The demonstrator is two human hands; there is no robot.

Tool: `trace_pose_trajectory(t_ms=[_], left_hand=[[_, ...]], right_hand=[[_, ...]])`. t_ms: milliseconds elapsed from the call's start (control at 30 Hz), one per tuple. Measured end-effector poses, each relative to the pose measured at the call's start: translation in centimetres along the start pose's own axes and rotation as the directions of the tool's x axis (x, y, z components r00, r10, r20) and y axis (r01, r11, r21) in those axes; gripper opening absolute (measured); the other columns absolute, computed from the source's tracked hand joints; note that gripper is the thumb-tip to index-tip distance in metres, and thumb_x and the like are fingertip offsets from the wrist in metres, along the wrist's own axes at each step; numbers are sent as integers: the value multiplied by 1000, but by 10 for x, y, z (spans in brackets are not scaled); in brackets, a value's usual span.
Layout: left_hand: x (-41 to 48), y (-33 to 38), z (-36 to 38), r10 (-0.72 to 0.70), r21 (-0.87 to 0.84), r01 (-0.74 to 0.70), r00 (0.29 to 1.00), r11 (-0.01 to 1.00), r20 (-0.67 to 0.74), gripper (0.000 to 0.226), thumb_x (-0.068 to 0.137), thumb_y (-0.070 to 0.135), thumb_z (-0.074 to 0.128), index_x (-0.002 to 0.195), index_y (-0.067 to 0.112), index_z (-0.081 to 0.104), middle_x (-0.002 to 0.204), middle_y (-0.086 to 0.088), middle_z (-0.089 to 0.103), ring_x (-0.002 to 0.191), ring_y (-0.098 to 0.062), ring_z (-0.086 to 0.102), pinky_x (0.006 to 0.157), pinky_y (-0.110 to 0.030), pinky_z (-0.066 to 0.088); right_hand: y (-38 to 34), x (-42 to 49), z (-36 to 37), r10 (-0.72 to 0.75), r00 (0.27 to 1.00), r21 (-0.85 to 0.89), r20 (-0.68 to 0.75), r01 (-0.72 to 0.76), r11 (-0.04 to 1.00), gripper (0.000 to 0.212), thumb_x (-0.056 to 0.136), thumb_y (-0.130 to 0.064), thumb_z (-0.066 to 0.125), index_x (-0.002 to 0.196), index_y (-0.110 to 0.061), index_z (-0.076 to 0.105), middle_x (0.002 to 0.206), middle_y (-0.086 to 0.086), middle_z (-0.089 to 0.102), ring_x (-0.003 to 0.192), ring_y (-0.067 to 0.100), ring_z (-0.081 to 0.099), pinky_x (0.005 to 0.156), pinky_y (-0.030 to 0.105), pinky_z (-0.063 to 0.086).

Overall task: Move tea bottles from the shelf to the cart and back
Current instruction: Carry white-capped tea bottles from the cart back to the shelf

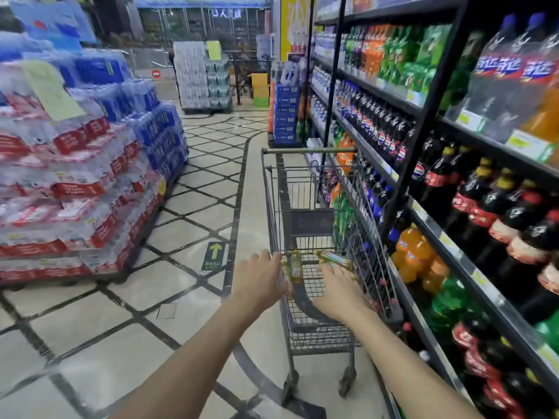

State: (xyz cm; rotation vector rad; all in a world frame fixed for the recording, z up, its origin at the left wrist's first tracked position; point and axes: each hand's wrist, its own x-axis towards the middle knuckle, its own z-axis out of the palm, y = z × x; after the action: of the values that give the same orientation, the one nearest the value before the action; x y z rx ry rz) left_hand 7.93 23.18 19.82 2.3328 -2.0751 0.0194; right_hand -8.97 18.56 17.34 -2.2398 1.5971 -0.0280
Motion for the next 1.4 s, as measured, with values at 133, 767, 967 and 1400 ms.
trace_pose_trajectory(t_ms=[133,767,967,1400], left_hand=[[53,-34,14,44,-39,-43,999,998,24,51,92,53,53,131,20,46,125,-5,57,114,-27,57,86,-41,53],[289,-111,60,322,-128,-307,939,943,122,52,96,49,55,137,17,46,133,-8,52,124,-29,50,97,-43,47],[365,-100,96,360,-112,-344,915,932,183,50,95,48,55,134,17,50,131,-7,55,122,-27,49,104,-43,43],[508,-53,197,342,-183,-289,801,940,491,58,96,43,59,144,16,41,138,-9,50,128,-27,46,105,-41,46]], right_hand=[[-22,55,2,48,999,11,1,-48,999,79,86,-26,69,152,-19,27,156,8,31,144,30,30,118,47,28],[-40,267,28,346,936,78,59,-350,934,74,86,-32,73,148,-19,35,147,3,41,135,23,41,114,41,34],[-10,347,36,368,921,89,125,-380,921,74,87,-31,73,147,-16,32,147,7,39,135,27,38,106,44,41],[69,472,109,491,813,172,314,-557,812,87,84,-39,74,153,-15,26,161,15,23,143,33,32,113,47,37]])
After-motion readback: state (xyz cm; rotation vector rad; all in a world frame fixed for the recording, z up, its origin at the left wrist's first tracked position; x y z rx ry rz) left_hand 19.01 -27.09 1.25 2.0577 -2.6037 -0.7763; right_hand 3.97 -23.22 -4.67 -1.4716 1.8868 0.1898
